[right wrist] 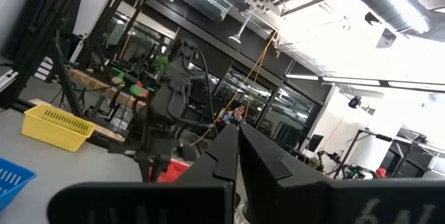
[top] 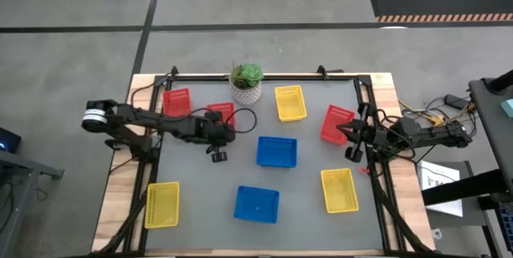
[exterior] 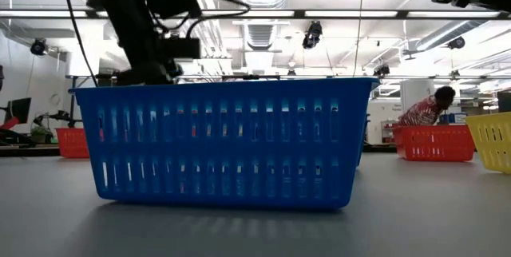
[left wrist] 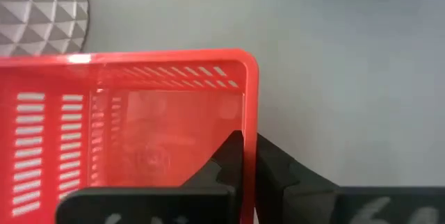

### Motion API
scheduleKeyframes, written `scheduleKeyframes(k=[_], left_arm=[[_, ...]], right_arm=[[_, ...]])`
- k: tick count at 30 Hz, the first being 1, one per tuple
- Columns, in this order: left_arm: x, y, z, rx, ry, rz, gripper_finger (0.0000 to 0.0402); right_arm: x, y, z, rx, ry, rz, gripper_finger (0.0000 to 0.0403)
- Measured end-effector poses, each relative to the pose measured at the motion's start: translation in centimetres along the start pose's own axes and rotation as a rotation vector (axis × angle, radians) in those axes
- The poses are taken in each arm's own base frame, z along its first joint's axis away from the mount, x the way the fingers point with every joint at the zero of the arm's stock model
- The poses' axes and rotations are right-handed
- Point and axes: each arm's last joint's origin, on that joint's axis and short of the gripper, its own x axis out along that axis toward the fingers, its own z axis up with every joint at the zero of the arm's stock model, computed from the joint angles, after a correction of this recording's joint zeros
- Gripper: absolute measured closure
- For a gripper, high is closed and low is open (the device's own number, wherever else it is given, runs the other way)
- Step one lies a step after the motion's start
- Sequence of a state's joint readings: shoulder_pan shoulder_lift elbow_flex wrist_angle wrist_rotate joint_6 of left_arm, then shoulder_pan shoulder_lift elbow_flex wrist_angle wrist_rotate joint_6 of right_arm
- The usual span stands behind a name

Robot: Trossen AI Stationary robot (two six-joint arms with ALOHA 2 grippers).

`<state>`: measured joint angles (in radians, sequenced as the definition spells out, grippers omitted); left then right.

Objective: Stack baskets by color
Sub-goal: Stack the middle red basket on the left red basket

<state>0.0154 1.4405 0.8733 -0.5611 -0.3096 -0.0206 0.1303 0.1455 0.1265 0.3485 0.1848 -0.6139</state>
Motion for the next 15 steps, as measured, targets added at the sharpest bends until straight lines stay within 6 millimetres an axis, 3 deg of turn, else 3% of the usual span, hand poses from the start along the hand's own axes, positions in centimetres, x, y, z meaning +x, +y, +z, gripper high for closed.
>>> scheduleKeyframes(k=[5,9,15], left_arm=[[-2.6,0.0,-0.1,0.079,0.106,0.064,0.0401],[-4.6,0.7,-1.6,0.115,0.207,0.127,0.0401],[-7.6,2.1,-3.9,0.08,0.196,0.193,0.0401]], right_arm=[[0.0,0.0,0.0,0.003,0.0,0.0,0.0394],[0.0,0.0,0.0,0.011,0.0,0.0,0.0394],[0.0,0.0,0.0,0.011,0.0,0.0,0.0394]])
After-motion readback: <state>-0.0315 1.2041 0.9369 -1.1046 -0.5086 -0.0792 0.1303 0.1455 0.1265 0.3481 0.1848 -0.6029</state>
